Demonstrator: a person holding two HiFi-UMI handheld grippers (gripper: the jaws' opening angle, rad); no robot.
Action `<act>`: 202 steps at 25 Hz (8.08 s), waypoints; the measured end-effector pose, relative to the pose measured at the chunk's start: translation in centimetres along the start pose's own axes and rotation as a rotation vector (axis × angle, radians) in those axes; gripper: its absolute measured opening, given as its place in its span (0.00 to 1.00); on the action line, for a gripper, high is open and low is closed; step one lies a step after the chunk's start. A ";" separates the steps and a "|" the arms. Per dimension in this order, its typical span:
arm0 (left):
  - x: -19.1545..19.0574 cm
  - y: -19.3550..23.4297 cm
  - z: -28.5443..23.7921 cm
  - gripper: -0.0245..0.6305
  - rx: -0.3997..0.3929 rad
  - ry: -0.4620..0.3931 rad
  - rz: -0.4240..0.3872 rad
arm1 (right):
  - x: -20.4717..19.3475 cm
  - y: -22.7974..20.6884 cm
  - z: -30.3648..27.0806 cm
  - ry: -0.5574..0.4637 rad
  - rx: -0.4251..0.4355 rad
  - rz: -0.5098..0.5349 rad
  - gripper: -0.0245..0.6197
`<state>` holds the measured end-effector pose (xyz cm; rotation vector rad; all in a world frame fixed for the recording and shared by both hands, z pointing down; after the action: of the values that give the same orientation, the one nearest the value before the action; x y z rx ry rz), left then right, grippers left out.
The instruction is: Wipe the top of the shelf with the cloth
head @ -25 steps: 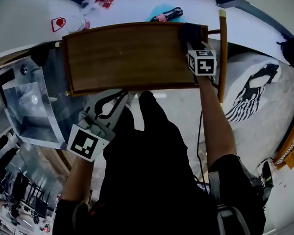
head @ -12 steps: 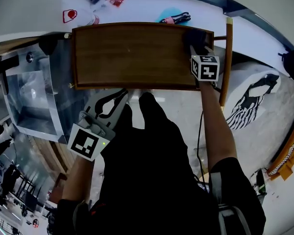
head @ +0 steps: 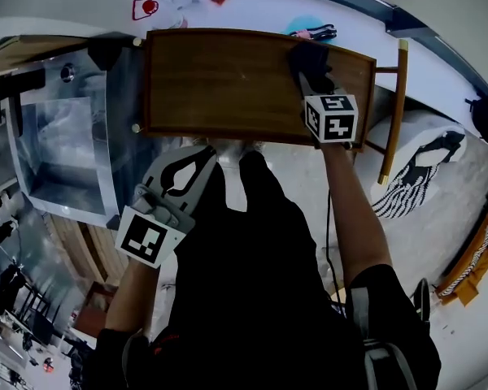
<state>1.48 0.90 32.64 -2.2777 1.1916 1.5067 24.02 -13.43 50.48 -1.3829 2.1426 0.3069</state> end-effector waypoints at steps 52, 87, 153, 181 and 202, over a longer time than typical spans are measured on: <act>-5.7 10.2 14.5 0.08 0.082 -0.032 0.043 | 3.6 30.2 -12.5 0.131 0.292 0.277 0.12; -1.2 2.9 2.9 0.08 -0.063 0.030 -0.044 | -2.3 13.4 -7.1 0.139 0.164 0.103 0.12; 3.2 -3.2 -6.0 0.08 -0.216 0.029 -0.155 | -5.7 -2.0 1.2 0.103 -0.055 -0.040 0.12; -3.5 8.3 11.0 0.08 0.042 -0.037 0.021 | 0.1 32.4 -7.6 0.162 0.401 0.402 0.12; -6.2 7.2 12.7 0.08 0.038 -0.029 0.039 | -2.4 33.8 -7.7 0.174 0.382 0.389 0.12</act>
<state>-13.46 6.02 33.69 -2.2131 1.2532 1.5124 -7.94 -0.36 54.48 -0.8017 2.4491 -0.0830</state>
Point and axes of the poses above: the fingertips, and each gripper's own axes: z backward along the fingers, y to its left, x out of its top, the point moved 4 cm from there along z, backward along the fingers, and after that the axes turned 4 degrees about y, right-handed, at the moved point
